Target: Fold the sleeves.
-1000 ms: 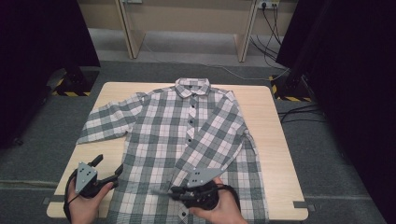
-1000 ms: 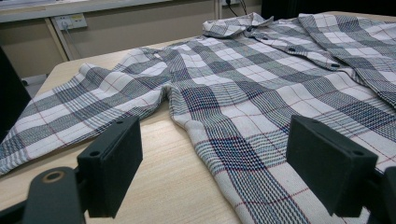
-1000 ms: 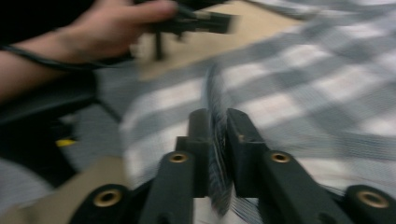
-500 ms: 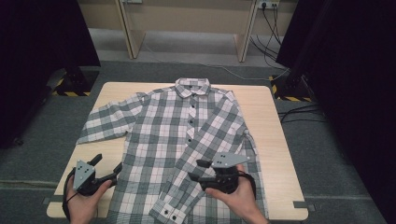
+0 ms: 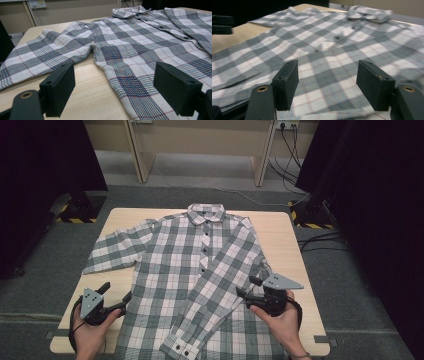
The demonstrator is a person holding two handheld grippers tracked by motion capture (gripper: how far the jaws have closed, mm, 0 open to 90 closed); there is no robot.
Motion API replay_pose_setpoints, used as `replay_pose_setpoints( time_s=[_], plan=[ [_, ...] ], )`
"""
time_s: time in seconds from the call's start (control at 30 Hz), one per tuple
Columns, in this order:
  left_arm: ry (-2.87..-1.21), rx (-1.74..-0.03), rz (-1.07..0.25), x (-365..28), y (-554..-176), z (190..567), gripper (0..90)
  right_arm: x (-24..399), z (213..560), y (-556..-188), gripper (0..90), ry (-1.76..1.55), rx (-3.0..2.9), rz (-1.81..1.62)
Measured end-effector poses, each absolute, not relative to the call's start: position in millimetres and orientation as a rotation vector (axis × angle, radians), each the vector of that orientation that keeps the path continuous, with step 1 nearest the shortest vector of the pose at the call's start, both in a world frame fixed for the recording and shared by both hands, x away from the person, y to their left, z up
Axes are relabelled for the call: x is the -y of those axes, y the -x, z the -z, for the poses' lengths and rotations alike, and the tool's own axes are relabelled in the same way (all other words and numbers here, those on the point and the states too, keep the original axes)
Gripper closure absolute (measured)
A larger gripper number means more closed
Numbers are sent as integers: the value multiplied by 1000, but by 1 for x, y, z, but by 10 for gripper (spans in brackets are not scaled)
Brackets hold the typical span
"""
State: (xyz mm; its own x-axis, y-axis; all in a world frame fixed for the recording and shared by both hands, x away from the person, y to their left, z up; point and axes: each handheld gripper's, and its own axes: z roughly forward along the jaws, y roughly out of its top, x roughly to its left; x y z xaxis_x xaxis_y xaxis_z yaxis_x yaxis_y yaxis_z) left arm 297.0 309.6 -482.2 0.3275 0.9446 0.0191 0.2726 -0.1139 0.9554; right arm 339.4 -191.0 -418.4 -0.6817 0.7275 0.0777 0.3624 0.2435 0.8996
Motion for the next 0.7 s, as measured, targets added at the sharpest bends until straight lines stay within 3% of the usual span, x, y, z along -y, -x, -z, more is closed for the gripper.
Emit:
replay_pose_setpoints(
  time_s=[0.7],
  plan=[
    [-1613,-1140,-890,-322,-318,477,172,269,450,-349,322,-1241,-1941,-1301]
  ],
)
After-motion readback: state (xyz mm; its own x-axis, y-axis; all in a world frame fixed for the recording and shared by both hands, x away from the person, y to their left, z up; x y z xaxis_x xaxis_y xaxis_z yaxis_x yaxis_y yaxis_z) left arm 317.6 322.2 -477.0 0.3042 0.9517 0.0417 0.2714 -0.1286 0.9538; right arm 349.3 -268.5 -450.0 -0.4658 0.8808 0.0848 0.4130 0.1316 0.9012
